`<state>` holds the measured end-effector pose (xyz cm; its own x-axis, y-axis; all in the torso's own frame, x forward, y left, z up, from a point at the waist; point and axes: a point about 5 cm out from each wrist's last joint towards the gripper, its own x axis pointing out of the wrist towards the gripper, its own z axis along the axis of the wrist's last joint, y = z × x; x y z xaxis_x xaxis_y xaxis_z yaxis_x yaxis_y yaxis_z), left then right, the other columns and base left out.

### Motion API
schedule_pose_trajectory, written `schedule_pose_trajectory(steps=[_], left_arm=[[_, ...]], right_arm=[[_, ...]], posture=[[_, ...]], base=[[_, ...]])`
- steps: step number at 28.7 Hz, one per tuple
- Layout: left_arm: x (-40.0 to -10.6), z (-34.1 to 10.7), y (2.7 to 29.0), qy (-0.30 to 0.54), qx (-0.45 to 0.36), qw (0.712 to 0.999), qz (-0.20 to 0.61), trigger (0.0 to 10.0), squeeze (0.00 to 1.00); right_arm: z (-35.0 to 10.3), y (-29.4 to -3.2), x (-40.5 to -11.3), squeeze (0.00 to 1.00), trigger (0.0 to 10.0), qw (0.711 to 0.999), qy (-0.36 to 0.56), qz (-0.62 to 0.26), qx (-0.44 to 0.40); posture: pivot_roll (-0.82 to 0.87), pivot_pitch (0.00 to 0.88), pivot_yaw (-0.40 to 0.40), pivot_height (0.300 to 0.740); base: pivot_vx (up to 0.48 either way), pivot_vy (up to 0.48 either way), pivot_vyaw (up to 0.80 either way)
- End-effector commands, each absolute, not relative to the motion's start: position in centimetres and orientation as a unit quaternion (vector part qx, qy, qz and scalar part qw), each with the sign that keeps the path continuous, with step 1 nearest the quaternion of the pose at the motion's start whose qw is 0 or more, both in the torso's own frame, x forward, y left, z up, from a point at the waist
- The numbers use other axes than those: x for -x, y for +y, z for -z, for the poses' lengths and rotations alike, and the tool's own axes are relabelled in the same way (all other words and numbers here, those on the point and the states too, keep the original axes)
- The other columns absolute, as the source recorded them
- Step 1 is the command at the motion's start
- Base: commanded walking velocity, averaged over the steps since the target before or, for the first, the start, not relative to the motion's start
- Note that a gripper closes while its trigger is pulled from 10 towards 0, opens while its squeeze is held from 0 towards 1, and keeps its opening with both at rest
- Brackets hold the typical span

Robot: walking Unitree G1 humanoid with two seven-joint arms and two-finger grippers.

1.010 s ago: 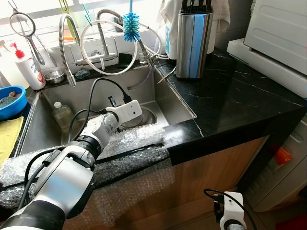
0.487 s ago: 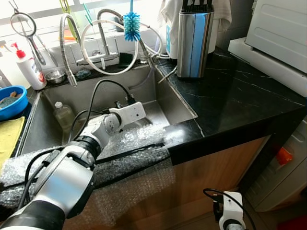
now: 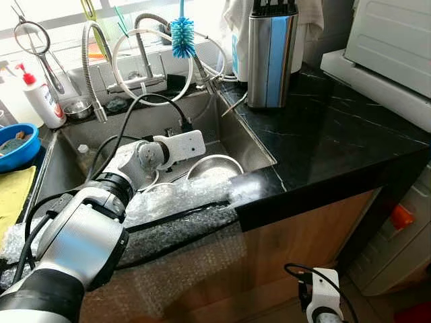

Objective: Kitchen organization

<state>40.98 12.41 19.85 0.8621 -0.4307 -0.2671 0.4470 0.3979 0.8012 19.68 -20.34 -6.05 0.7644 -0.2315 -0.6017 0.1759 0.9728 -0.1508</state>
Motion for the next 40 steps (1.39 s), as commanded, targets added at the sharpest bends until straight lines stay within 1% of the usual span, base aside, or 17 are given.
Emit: schedule_pose_trajectory(steps=[1,3,4,5,6,9,13,16,19,20,23,25,29,30,33,35,40], left_arm=[[-41.1,-20.7,14.8,-0.035,-0.392,0.903,0.173,10.0,0.0],[-41.1,-20.7,14.8,-0.035,-0.392,0.903,0.173,10.0,0.0],[-40.7,-21.3,17.6,-0.093,-0.265,0.956,0.083,10.0,0.0],[-40.7,-21.3,17.6,-0.093,-0.265,0.956,0.083,10.0,0.0],[-39.9,-22.0,20.5,-0.144,-0.162,0.976,0.01,10.0,0.0],[-39.7,-22.2,21.3,-0.157,-0.137,0.978,-0.011,10.0,0.0],[-36.7,-23.2,27.2,-0.243,-0.067,0.957,-0.147,10.0,0.0],[-34.5,-23.2,29.5,-0.275,-0.083,0.94,-0.186,10.0,0.0],[-34.5,-23.2,29.5,-0.275,-0.083,0.94,-0.186,10.0,0.0],[-32.3,-23.2,30.7,-0.291,-0.11,0.93,-0.196,10.0,0.0],[-31.6,-22.8,30.6,-0.285,-0.11,0.934,-0.186,10.0,0.0],[-31.0,-22.0,29.6,-0.28,-0.091,0.942,-0.164,10.0,0.0],[-29.3,-19.8,23.8,-0.272,-0.025,0.958,-0.088,10.0,0.0],[-29.3,-19.8,23.8,-0.272,-0.025,0.958,-0.088,10.0,0.0],[-29.0,-20.2,21.4,-0.274,0.01,0.958,-0.082,10.0,0.0],[-28.8,-20.6,20.5,-0.271,0.03,0.959,-0.077,10.0,0.0],[-28.3,-20.9,19.9,-0.262,0.035,0.962,-0.069,10.0,0.0]], right_arm=[[5.0,-20.3,-20.9,0.0,10.0,0.949,0.289,0.12,0.03],[5.0,-20.3,-20.9,0.0,10.0,0.949,0.289,0.12,0.03],[4.3,-20.5,-21.6,0.0,10.0,0.955,0.27,0.121,0.028],[4.3,-20.5,-21.6,0.0,10.0,0.955,0.27,0.121,0.028],[4.1,-20.5,-21.9,0.0,10.0,0.958,0.262,0.117,0.03],[4.0,-20.5,-22.0,0.0,10.0,0.958,0.26,0.115,0.03],[3.6,-20.3,-22.5,0.0,10.0,0.964,0.243,0.108,0.028],[3.4,-20.3,-22.7,0.0,10.0,0.965,0.238,0.109,0.027],[3.4,-20.3,-22.7,0.0,10.0,0.965,0.238,0.109,0.027],[3.3,-20.4,-22.7,0.0,10.0,0.966,0.234,0.11,0.026],[3.2,-20.3,-22.7,0.0,10.0,0.967,0.228,0.11,0.02],[3.1,-20.3,-22.7,0.0,10.0,0.969,0.22,0.108,0.014],[2.8,-20.0,-22.9,0.0,10.0,0.974,0.205,0.1,0.005],[2.8,-20.0,-22.9,0.0,10.0,0.974,0.205,0.1,0.005],[2.9,-20.0,-22.9,0.0,10.0,0.973,0.209,0.101,0.004],[3.1,-20.1,-22.8,0.0,10.0,0.971,0.215,0.103,0.002],[3.2,-20.1,-22.7,0.0,10.0,0.971,0.218,0.102,0.002]], posture=[[-0.05,0.0,0.142,0.74],[-0.05,0.0,0.142,0.74],[-0.04,0.0,0.135,0.74],[-0.04,0.0,0.135,0.74],[-0.02,0.0,0.125,0.74],[-0.02,0.0,0.125,0.74],[0.0,0.0,0.113,0.74],[0.0,0.0,0.112,0.74],[0.0,0.0,0.112,0.74],[0.02,0.0,0.112,0.74],[0.03,0.0,0.114,0.74],[0.03,0.0,0.115,0.74],[0.03,0.0,0.112,0.74],[0.03,0.0,0.112,0.74],[0.03,0.0,0.106,0.74],[0.03,0.0,0.106,0.74],[0.03,0.0,0.104,0.74]], base=[[0.0,0.0,0.0],[0.0,0.0,0.0],[0.0,0.0,0.0],[0.0,0.0,0.0],[0.0,0.0,0.0],[0.0,0.0,0.0],[0.0,0.0,0.0],[0.0,0.0,0.0],[0.0,0.0,0.0],[0.0,0.0,0.0],[0.0,0.0,0.0],[0.0,0.0,0.0],[0.0,0.0,0.0],[0.0,0.0,0.0],[0.0,0.0,0.0],[0.0,0.0,0.0],[0.0,0.0,0.0]])
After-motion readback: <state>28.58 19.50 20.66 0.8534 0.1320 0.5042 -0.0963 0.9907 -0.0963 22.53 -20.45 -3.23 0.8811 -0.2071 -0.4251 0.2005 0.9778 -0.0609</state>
